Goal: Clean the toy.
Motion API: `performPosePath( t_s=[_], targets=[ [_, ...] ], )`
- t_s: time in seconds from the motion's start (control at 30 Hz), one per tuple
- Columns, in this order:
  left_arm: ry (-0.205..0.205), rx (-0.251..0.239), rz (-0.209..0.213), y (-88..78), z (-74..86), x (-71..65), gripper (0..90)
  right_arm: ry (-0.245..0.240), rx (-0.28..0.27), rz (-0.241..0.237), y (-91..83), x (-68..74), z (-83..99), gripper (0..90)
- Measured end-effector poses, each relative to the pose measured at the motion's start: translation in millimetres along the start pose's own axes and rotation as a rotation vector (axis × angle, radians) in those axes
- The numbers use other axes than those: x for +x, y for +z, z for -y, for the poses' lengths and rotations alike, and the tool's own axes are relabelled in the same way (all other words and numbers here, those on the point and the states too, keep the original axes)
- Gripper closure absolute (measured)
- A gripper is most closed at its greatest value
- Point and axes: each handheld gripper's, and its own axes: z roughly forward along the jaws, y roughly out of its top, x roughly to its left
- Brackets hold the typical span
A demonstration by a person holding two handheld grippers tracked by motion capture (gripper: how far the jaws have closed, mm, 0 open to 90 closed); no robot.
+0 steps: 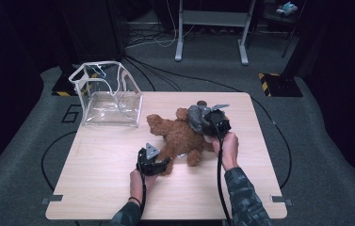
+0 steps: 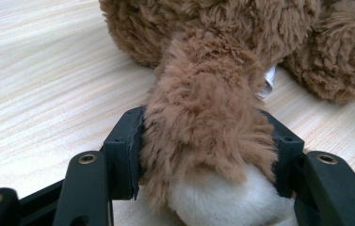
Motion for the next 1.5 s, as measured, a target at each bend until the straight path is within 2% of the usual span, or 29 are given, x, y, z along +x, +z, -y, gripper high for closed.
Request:
performPosePath(
  t_s=[0.27, 0.37, 0.4, 0.47, 0.5, 0.63, 0.7, 0.83, 0.87, 0.9, 0.93, 1.0, 1.03, 1.13, 1.17, 1.23, 1.27, 1.33, 1.4, 1.47, 1.5],
  targets=[
    [0.0, -0.001, -0.003, 0.0, 0.0, -0.5, 42.9, 0.021, -0.005, -0.097, 6.0, 16.8, -14.6, 74.9],
    [0.0, -0.006, -0.005, 0.2, 0.2, -0.7, 43.0, 0.001, -0.02, -0.154, 7.6, 26.2, -17.4, 74.8],
    [0.001, -0.005, -0.006, 0.2, 0.2, -0.7, 43.0, -0.018, -0.015, -0.172, 7.5, 31.3, -17.7, 74.8],
    [0.003, -0.004, -0.003, 0.0, 0.1, -0.5, 42.9, -0.045, -0.012, -0.169, 5.9, 36.2, -16.0, 74.8],
    [0.003, -0.004, -0.004, 0.0, 0.1, -0.5, 42.9, -0.054, -0.006, -0.142, 4.6, 36.0, -14.0, 74.8],
    [0.003, -0.006, -0.007, 0.2, 0.2, -0.7, 42.6, -0.009, -0.012, -0.092, -1.0, 23.1, -4.8, 74.9],
    [0.003, -0.006, -0.007, 0.2, 0.2, -0.7, 42.6, -0.023, -0.015, -0.11, -1.3, 22.6, -1.7, 74.9],
    [0.003, -0.006, -0.006, 0.2, 0.2, -0.6, 42.6, -0.073, -0.019, -0.136, 0.5, 37.6, -4.6, 74.9],
    [0.004, -0.005, -0.005, 0.0, 0.2, -0.6, 42.6, -0.08, -0.017, -0.147, 2.1, 44.5, -7.2, 74.9],
    [0.004, -0.005, -0.005, 0.0, 0.2, -0.6, 42.6, -0.08, -0.017, -0.147, 2.1, 44.5, -7.2, 74.9],
    [0.001, -0.007, -0.007, -0.1, 0.3, -1.1, 42.6, -0.101, -0.019, -0.162, 5.2, 57.0, -12.5, 74.9],
    [0.005, -0.005, -0.005, -0.2, 0.2, -0.9, 42.6, -0.124, -0.019, -0.176, 7.9, 66.4, -16.7, 74.9],
    [0.003, -0.008, -0.007, 0.0, 0.2, -0.9, 42.6, -0.121, -0.013, -0.181, 8.6, 71.1, -18.3, 74.9],
    [0.017, 0.0, -0.009, -0.5, 0.3, -0.3, 42.6, -0.166, -0.012, -0.204, 14.7, 85.2, -24.0, 74.9],
    [-0.001, -0.014, -0.011, 0.4, 0.7, -1.8, 42.6, -0.169, -0.007, -0.211, 16.4, 90.2, -25.2, 74.9],
    [-0.005, -0.017, -0.013, 0.6, 0.8, -2.1, 42.6, -0.179, -0.01, -0.225, 18.9, 94.9, -26.9, 74.9],
    [0.003, -0.016, -0.014, 0.4, 0.7, -1.6, 42.6, -0.17, 0.004, -0.255, 20.3, 102.2, -28.5, 74.9],
    [0.004, -0.016, -0.015, 0.4, 0.6, -1.4, 42.6, -0.185, 0.009, -0.277, 21.0, 105.3, -29.3, 74.9],
    [0.004, -0.017, -0.014, 0.3, 0.7, -1.5, 42.5, -0.187, 0.0, -0.28, 17.4, 104.2, -29.1, 74.9],
    [-0.003, -0.018, -0.013, 0.4, 0.8, -1.9, 42.3, -0.183, -0.005, -0.276, 15.2, 102.0, -28.9, 74.9],
    [-0.002, -0.016, -0.013, 0.2, 0.7, -1.8, 42.3, -0.176, -0.03, -0.259, 11.3, 97.1, -28.4, 74.9]
  ],
)
